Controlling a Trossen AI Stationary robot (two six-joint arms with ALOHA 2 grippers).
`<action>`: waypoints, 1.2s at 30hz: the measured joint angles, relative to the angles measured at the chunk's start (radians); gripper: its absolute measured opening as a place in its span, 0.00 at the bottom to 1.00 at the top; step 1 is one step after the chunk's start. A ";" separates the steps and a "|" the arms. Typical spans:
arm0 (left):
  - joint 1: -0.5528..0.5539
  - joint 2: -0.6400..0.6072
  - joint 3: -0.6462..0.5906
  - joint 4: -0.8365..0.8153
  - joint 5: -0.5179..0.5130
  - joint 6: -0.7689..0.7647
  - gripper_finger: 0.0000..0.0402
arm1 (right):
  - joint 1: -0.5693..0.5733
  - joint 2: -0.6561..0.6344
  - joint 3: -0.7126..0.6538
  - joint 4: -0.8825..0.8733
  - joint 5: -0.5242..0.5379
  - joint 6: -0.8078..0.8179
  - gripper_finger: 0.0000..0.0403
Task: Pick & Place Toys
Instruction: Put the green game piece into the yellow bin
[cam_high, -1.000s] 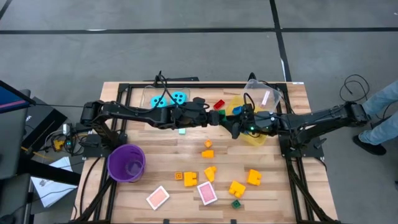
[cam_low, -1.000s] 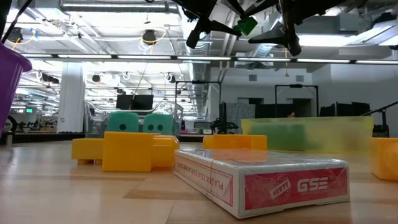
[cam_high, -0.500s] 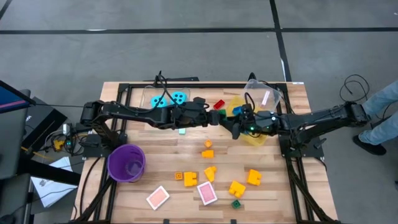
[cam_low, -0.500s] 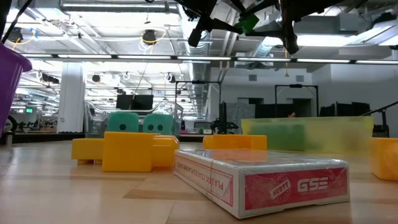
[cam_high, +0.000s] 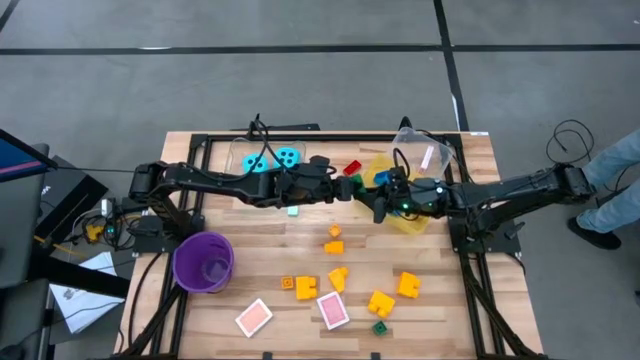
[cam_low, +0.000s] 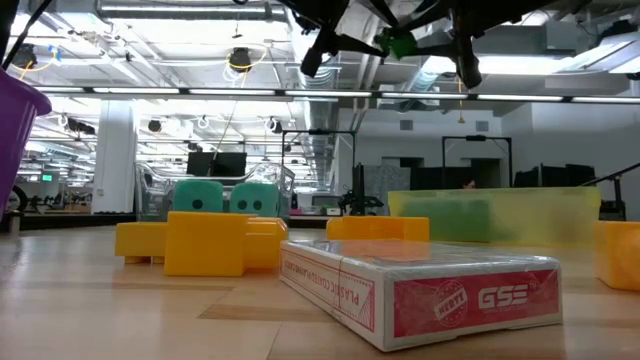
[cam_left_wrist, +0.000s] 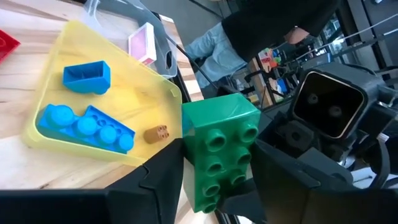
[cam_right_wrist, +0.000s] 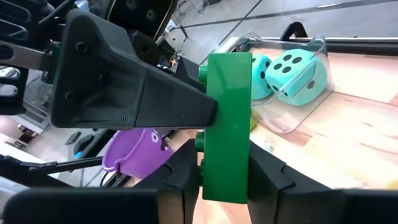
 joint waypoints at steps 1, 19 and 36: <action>0.000 0.000 0.000 -0.001 0.003 0.000 0.44 | 0.000 0.000 0.000 0.001 0.000 0.002 0.22; -0.005 0.000 0.000 -0.014 0.238 0.157 0.49 | -0.048 -0.250 0.001 -0.513 0.110 0.107 0.22; -0.009 0.000 0.000 0.121 0.238 0.254 0.47 | -0.050 -0.340 0.000 -1.274 0.078 0.556 0.22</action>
